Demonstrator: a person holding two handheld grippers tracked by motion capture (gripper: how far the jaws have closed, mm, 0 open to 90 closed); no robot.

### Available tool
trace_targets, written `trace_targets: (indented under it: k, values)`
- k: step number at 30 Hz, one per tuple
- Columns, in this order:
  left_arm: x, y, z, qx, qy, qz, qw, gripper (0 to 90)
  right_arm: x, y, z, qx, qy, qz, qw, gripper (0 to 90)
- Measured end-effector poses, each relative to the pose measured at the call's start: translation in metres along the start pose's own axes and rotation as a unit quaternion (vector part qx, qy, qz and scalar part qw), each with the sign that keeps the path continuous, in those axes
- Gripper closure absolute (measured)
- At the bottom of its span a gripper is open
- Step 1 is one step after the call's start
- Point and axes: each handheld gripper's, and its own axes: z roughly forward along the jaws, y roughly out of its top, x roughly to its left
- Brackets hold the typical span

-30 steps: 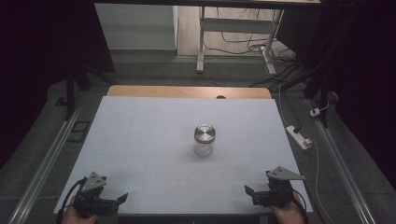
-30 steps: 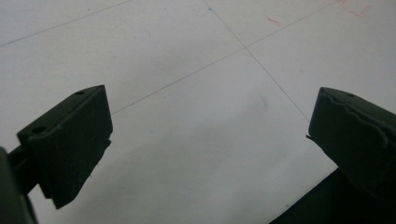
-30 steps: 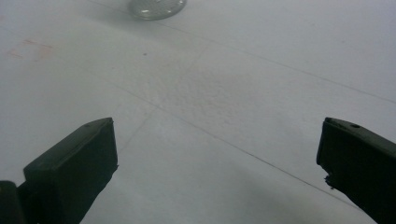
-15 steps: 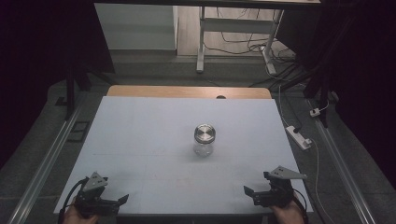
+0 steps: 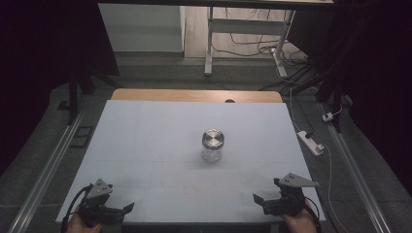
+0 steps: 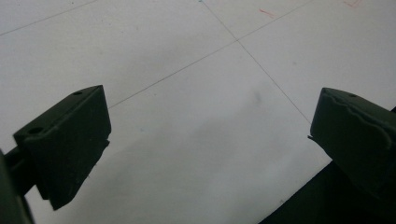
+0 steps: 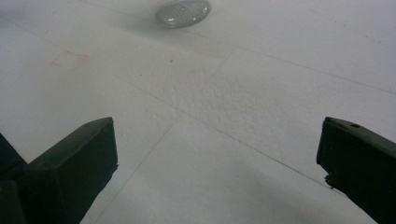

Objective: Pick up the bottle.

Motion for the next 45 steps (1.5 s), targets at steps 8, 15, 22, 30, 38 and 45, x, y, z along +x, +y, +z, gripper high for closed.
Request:
trace_targets:
  k: [8,15,22,30,38,45]
  values:
    - [0.001,0.000,0.000,-0.002,-0.004,-0.004,1.0000,0.0,0.003,0.007,-0.001,-0.024,0.015,-0.015,0.9995,0.0]
    - [0.002,0.000,0.000,-0.002,-0.007,-0.006,1.0000,0.0,0.005,0.010,0.007,-0.017,0.036,-0.023,0.9989,0.0]
    - [0.002,0.000,0.000,0.000,-0.006,-0.006,1.0000,0.0,0.009,0.017,0.015,-0.016,0.043,-0.038,0.9982,0.0]
    - [0.002,0.000,0.000,0.000,-0.009,-0.008,0.9999,0.0,0.012,0.022,0.022,-0.014,0.054,-0.048,0.9973,0.0]
    - [0.001,0.000,0.001,0.003,-0.006,-0.005,1.0000,0.0,0.013,0.034,0.036,-0.014,0.072,-0.040,0.9965,0.0]
    - [0.001,0.000,0.001,0.003,-0.006,-0.006,1.0000,0.0,0.015,0.042,0.047,-0.014,0.077,-0.051,0.9957,0.0]
